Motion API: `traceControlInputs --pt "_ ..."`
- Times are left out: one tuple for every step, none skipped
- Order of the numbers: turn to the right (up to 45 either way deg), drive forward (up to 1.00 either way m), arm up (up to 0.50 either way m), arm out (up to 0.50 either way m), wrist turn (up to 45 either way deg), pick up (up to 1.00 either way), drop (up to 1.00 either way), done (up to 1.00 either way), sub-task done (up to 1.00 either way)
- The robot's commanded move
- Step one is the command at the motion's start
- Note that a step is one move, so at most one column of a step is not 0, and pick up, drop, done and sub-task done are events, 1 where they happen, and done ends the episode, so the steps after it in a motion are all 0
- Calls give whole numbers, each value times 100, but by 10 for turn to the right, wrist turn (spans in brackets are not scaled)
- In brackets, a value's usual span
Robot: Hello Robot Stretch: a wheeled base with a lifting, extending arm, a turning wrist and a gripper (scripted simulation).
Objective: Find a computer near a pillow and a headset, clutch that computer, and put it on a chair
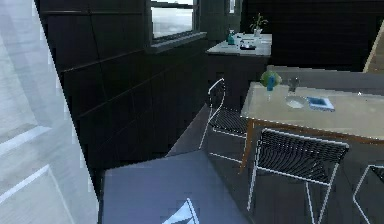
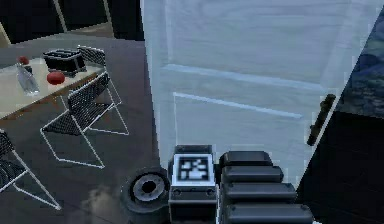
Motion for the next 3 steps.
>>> traceControlInputs --pt "60 0 0 0 0 0 0 0 0" --pt "0 60 0 0 0 0 0 0 0" --pt "-120 0 0 0 0 0 0 0 0"
